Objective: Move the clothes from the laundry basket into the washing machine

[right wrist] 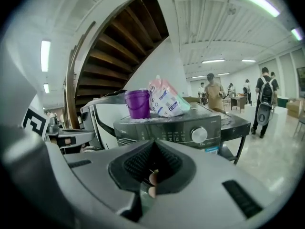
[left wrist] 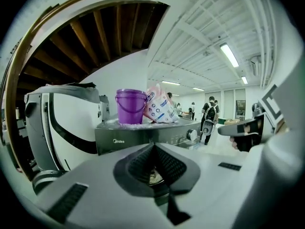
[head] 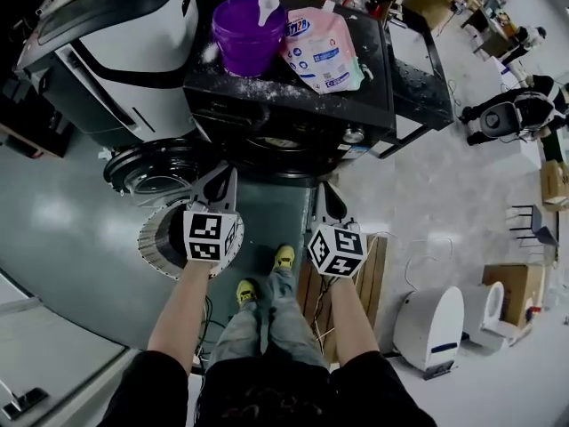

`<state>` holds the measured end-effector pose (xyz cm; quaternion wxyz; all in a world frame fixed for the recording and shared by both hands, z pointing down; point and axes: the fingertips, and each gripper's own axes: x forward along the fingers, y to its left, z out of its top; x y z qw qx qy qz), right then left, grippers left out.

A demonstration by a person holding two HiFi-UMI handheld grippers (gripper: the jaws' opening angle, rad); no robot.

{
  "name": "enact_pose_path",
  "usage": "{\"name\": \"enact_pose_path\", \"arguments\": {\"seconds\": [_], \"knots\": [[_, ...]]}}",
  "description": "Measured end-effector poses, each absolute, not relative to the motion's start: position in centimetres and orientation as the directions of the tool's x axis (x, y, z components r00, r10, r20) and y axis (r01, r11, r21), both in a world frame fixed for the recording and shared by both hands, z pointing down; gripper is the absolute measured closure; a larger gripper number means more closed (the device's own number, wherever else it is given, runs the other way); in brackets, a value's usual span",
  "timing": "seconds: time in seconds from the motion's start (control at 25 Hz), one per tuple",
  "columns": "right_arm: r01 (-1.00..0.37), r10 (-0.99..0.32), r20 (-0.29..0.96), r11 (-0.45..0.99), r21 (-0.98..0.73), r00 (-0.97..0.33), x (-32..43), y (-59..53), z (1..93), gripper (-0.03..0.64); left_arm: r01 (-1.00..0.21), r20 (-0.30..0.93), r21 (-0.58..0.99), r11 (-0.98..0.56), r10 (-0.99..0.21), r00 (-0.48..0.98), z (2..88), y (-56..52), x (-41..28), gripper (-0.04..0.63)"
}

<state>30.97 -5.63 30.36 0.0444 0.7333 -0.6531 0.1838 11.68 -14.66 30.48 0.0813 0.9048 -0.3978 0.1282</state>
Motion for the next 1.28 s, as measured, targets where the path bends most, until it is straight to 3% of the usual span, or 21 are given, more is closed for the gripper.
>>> {"name": "enact_pose_path", "arguments": {"seconds": [0.52, 0.8, 1.28], "knots": [[-0.969, -0.944, 0.301, -0.192, -0.154, 0.139, 28.9, -0.1, 19.6, 0.614, -0.704, 0.221, -0.008, -0.710, -0.688, 0.692, 19.4, -10.5, 7.5, 0.584], [-0.980, -0.940, 0.303, -0.188, -0.072, 0.158, 30.5, 2.6, 16.6, 0.614, -0.683, 0.199, -0.004, -0.730, -0.670, 0.715, 16.1, -9.5, 7.5, 0.584], [-0.979, -0.952, 0.258, -0.188, -0.078, 0.162, 34.4, 5.1, 13.2, 0.614, -0.721, 0.183, -0.009, -0.693, -0.710, 0.680, 13.4, -7.8, 7.0, 0.584]]}}
